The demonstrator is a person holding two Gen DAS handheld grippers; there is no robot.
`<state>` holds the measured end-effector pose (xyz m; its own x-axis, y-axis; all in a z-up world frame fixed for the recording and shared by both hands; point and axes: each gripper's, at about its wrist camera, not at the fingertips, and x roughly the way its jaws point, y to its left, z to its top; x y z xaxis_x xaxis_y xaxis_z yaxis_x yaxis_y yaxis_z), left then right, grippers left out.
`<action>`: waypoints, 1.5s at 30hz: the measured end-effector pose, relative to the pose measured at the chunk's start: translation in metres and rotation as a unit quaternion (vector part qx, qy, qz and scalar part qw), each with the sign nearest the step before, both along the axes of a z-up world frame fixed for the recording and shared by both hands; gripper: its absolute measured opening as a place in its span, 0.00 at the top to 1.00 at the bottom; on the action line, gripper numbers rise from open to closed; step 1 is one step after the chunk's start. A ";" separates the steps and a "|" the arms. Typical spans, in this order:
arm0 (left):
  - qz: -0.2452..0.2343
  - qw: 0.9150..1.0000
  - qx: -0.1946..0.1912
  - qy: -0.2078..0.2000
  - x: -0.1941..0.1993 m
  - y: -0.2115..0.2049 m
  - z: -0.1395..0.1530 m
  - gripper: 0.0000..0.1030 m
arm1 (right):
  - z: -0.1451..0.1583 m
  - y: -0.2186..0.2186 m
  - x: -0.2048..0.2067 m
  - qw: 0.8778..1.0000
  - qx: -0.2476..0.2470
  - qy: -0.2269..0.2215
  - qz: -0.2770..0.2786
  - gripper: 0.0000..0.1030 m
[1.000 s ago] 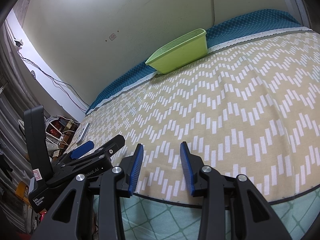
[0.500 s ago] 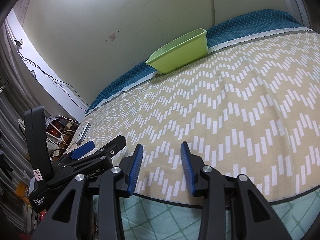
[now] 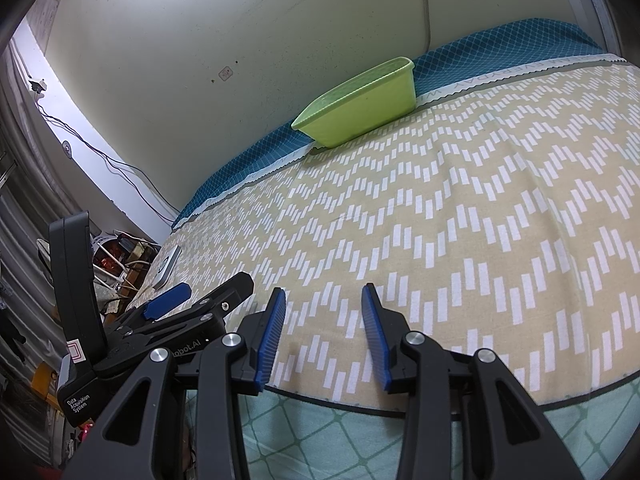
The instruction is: Organize jewelry
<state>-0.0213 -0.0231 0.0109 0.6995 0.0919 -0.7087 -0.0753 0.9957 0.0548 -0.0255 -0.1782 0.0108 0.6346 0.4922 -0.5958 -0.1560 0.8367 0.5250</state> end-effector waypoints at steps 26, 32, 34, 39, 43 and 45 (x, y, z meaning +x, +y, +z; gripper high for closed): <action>-0.016 1.000 -0.004 -0.014 0.001 0.014 0.006 0.06 | 0.004 0.001 -0.005 1.000 -0.006 -0.018 -0.005 0.76; -0.021 1.000 -0.008 -0.017 0.001 0.016 0.008 0.06 | 0.005 -0.001 -0.007 1.000 -0.003 -0.020 -0.009 0.76; -0.023 0.999 -0.010 -0.021 0.001 0.017 0.009 0.06 | 0.005 -0.002 -0.008 1.000 -0.002 -0.020 -0.011 0.75; -0.025 0.999 -0.012 -0.021 0.000 0.018 0.009 0.06 | 0.005 -0.003 -0.008 1.000 -0.001 -0.020 -0.011 0.75; -0.027 0.999 -0.012 -0.022 0.000 0.018 0.010 0.06 | 0.005 -0.002 -0.009 1.000 -0.001 -0.020 -0.012 0.75; -0.027 0.999 -0.013 -0.024 -0.001 0.018 0.010 0.06 | 0.005 -0.002 -0.009 1.000 -0.001 -0.020 -0.011 0.75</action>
<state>-0.0220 -0.0046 0.0213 0.7365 0.0349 -0.6755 -0.0229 0.9994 0.0266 -0.0343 -0.1804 0.0158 0.6695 0.4760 -0.5702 -0.1580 0.8414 0.5168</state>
